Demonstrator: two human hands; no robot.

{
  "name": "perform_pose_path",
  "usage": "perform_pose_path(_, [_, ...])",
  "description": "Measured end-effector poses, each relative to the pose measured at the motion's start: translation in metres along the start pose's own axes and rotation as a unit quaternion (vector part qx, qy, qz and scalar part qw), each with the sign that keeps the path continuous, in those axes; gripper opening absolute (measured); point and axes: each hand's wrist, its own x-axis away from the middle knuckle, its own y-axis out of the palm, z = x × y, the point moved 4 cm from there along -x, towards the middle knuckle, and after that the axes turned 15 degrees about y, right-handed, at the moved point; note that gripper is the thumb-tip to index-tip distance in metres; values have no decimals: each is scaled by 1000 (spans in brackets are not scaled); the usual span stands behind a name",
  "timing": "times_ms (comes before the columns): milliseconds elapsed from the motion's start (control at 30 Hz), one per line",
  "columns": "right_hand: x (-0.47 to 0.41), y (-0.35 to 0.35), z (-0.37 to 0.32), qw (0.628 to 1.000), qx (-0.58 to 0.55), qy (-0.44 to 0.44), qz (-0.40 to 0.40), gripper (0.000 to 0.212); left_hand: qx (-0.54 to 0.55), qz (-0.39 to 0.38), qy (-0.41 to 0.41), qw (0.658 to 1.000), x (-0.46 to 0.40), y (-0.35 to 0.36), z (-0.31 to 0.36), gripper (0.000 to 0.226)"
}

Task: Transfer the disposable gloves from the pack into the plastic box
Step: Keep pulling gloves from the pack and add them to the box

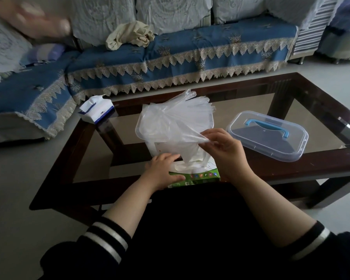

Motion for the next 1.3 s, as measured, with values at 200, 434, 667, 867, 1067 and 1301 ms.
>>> perform_pose_path(200, [11,-3,-8,978,128,-152,70,19,244,314,-18,917,39,-56,7,26])
perform_pose_path(434, [19,-1,-16,929,204,-258,172,16,130,363,211,898,56,-115,94,78])
perform_pose_path(667, [12,1,-12,970,179,-145,74,83,82,321,224,916,30,-119,120,10])
perform_pose_path(867, [0,-11,1,973,-105,132,-157,98,132,171,252,943,17,-139,124,21])
perform_pose_path(1067, [-4,-20,3,907,-311,231,-169,67,169,162,250,940,2,-166,110,30])
perform_pose_path(1301, [-19,-57,14,924,-292,223,109,12,264,353,120,890,-44,-181,37,33])
